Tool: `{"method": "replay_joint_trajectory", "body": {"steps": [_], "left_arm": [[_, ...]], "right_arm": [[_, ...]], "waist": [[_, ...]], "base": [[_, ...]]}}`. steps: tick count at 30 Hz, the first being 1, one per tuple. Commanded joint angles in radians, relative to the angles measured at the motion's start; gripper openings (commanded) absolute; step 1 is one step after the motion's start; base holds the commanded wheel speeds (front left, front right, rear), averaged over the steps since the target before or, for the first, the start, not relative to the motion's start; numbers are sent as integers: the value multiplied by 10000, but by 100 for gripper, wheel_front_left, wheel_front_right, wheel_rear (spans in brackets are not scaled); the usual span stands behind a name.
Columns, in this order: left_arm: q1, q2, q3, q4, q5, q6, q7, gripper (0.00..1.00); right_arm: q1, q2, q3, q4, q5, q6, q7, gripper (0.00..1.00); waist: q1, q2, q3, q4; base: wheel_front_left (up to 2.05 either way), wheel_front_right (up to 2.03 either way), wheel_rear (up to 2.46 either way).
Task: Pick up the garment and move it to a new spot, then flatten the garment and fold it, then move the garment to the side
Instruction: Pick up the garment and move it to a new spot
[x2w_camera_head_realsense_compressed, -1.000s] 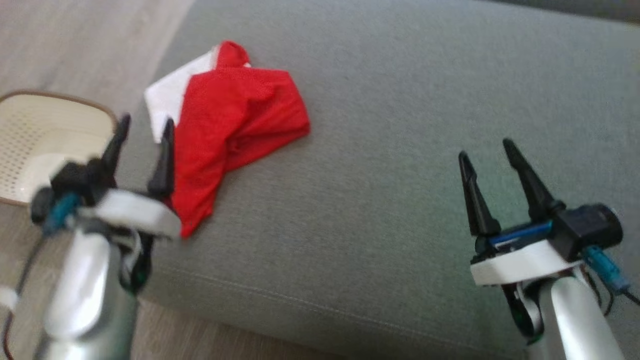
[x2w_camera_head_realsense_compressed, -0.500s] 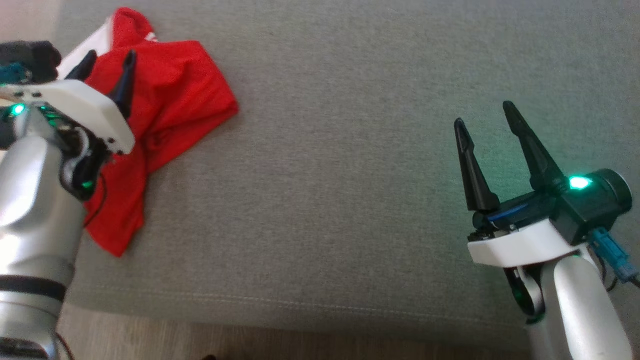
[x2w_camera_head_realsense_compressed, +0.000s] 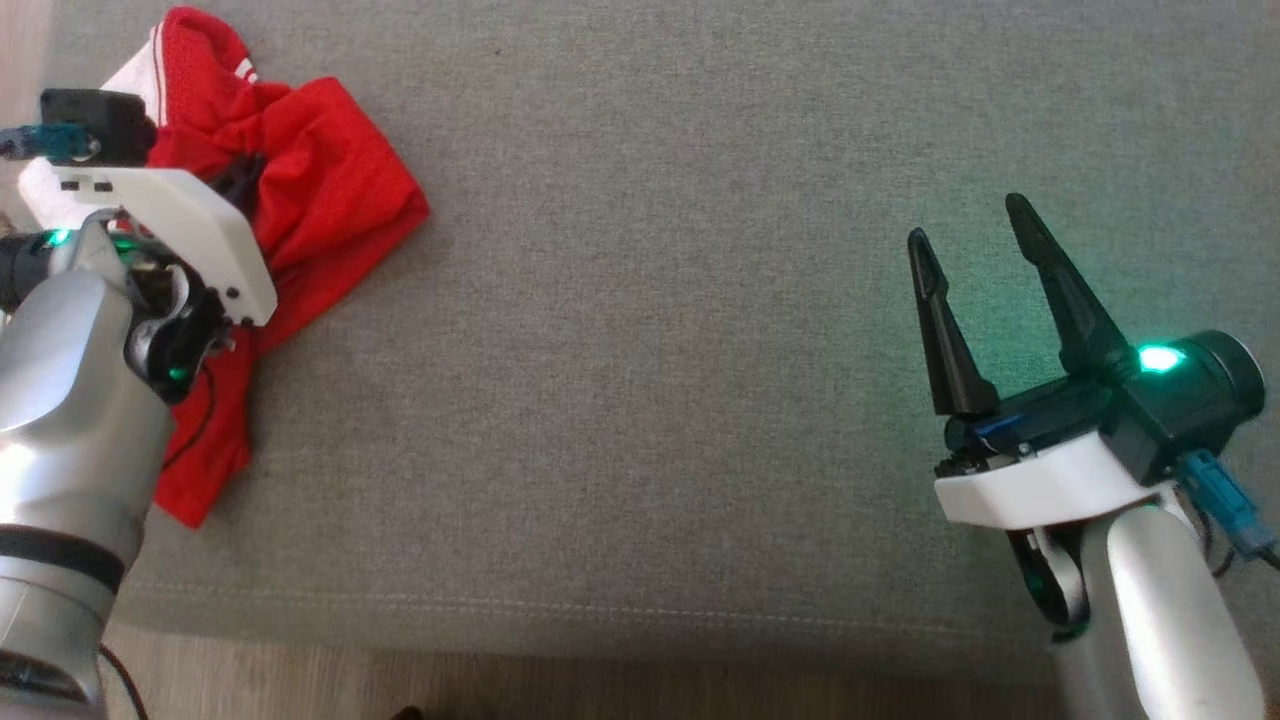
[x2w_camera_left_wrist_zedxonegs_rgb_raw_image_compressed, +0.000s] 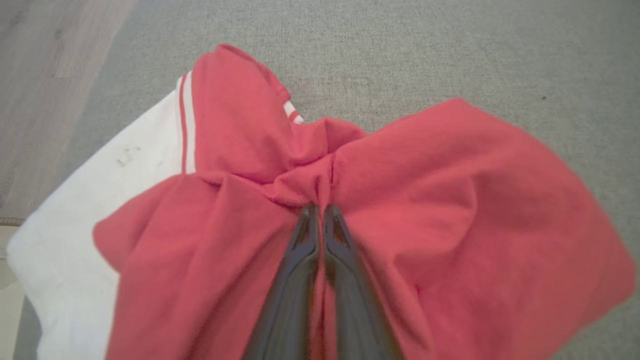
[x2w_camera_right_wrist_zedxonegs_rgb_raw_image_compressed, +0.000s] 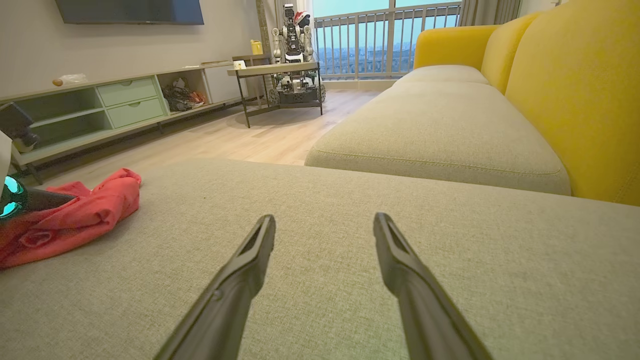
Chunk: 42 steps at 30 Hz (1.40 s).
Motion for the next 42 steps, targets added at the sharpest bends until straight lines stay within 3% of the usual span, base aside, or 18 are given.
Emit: {"method": "replay_joint_trajectory", "body": {"steps": [1,16,29,42], "left_arm": [[-363,671,176,-70,-117,14,-107,0],[-861,1195,-754,-440,-1402,14,-1888,0],[-752,1518,-423,-1643,-1930,34,-3199,0],[436,1056,402,-5411,-1656,1198,-3543,0]], "right_arm": [[-219,13,284,-308,-82,-4,-46,100],[-58,13,317,287,309,-4,-215,100],[470,13,243,591,705,-4,-309,100],[830,13,36,457,969,-4,-325,100]], "waist": [[0,0,-32,31],[0,0,-1453,417],[0,0,-2827,645],[0,0,-4017,510]], "base": [[0,0,0],[0,0,0],[0,0,0],[0,0,0]]}}
